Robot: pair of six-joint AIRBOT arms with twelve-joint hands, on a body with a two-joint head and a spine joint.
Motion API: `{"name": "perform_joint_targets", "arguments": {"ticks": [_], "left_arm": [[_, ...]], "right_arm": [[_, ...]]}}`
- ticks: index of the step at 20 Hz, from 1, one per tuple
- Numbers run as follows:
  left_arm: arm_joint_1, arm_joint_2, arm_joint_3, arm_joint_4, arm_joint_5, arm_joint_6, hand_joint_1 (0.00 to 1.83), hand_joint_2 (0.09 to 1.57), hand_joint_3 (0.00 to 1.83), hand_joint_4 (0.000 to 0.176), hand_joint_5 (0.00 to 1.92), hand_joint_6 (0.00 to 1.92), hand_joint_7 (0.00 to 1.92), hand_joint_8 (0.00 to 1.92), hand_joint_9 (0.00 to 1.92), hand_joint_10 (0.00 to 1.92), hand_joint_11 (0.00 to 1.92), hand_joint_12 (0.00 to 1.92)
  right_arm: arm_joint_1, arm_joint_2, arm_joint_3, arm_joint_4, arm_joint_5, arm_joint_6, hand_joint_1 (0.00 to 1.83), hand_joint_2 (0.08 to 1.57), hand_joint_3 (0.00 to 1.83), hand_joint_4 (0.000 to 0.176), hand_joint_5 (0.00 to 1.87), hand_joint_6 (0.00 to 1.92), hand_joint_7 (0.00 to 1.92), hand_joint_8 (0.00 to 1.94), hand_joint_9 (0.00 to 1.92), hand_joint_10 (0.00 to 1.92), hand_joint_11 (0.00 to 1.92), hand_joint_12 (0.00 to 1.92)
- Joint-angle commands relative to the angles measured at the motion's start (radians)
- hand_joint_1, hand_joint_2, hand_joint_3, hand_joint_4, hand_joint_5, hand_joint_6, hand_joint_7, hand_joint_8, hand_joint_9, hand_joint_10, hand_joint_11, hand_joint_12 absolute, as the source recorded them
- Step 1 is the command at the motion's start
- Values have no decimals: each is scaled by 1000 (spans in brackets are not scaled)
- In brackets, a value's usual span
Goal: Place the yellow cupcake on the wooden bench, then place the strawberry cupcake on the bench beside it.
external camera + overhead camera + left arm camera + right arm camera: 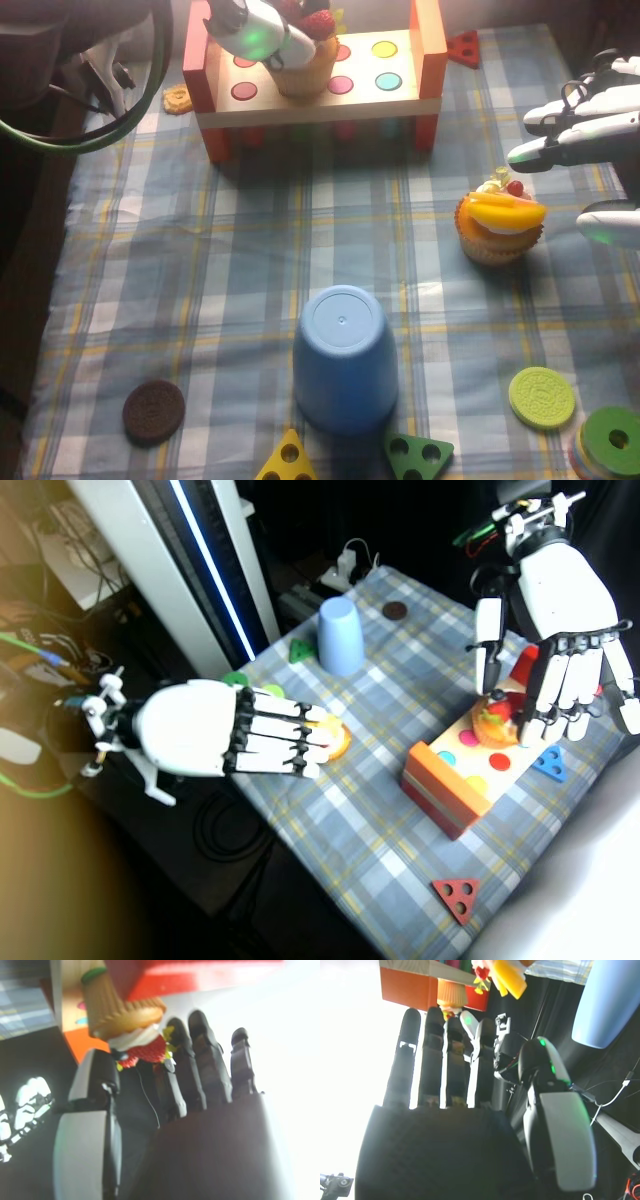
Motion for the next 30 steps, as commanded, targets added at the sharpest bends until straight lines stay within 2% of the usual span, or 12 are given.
{"name": "perform_joint_targets", "arguments": {"ticks": [1, 4, 6, 10, 11, 19, 20, 21, 22, 24, 25, 30], "left_arm": [[-5, -1, 6, 4, -43, 5, 1222, 1085, 0, 0, 1181, 505, 976, 961, 1008, 96, 326, 147], [2, 5, 4, 1, -43, 5, 1212, 1123, 11, 8, 949, 951, 983, 1051, 1077, 67, 390, 249], [4, 19, -5, -2, -43, 5, 1182, 1184, 0, 9, 836, 1130, 872, 1235, 1065, 47, 236, 924], [8, 42, -7, -18, -44, 5, 1214, 1126, 2, 1, 1000, 865, 930, 1150, 1057, 20, 183, 869], [7, 44, -6, -21, -44, 5, 1197, 1144, 4, 32, 936, 1011, 918, 1126, 1038, 8, 177, 812], [-11, 46, 1, -76, -55, 88, 1222, 1117, 0, 0, 986, 848, 992, 1091, 1017, 0, 69, 929], [-10, 47, 0, -76, -57, 88, 1061, 1125, 2, 100, 946, 1001, 875, 453, 934, 1, 36, 890], [-8, 47, -1, -76, -58, 88, 1061, 1125, 2, 100, 946, 1001, 875, 453, 934, 1, 36, 890], [-7, 47, -2, -76, -59, 88, 835, 1134, 8, 100, 533, 96, 597, 28, 616, 0, 4, 618], [-4, 49, -4, -78, -63, 88, 774, 1186, 20, 125, 408, 19, 486, 5, 497, 0, 0, 576], [-2, 52, -8, -81, -67, 88, 590, 1037, 0, 174, 107, 0, 197, 0, 250, 0, 0, 375], [24, 90, -54, -10, -95, -18, 541, 867, 0, 176, 0, 0, 0, 0, 0, 0, 0, 104]], "right_arm": [[13, -2, 3, 32, 115, 7, 536, 1311, 0, 99, 575, 5, 452, 5, 461, 8, 99, 938], [12, -2, 3, 32, 115, 8, 547, 1315, 1, 98, 572, 2, 447, 2, 457, 5, 104, 940], [12, -2, 3, 32, 115, 8, 564, 1313, 0, 81, 587, 6, 446, 1, 456, 3, 106, 937], [11, -2, 3, 32, 114, 9, 514, 1315, 1, 92, 580, 2, 448, 4, 459, 5, 114, 933], [11, -3, 3, 32, 113, 9, 510, 1312, 0, 87, 584, 3, 451, 5, 456, 3, 105, 928], [11, -14, 7, 32, 112, 9, 527, 1313, 2, 105, 548, 2, 436, 0, 435, 0, 77, 915], [11, -14, 7, 32, 112, 10, 550, 1310, 0, 88, 567, 7, 447, 3, 444, 4, 83, 914], [11, -14, 8, 32, 112, 10, 550, 1310, 0, 88, 567, 7, 447, 3, 444, 4, 83, 914], [11, -14, 8, 32, 112, 10, 525, 1318, 3, 86, 562, 3, 439, 1, 437, 1, 75, 911], [11, -14, 9, 32, 112, 10, 538, 1316, 1, 83, 566, 3, 440, 1, 438, 1, 73, 917], [11, -14, 9, 32, 112, 11, 576, 1307, 0, 90, 565, 2, 450, 1, 435, 0, 37, 956], [11, -14, 9, 32, 113, 14, 577, 1292, 0, 82, 580, 2, 465, 2, 437, 3, 52, 951]]}}
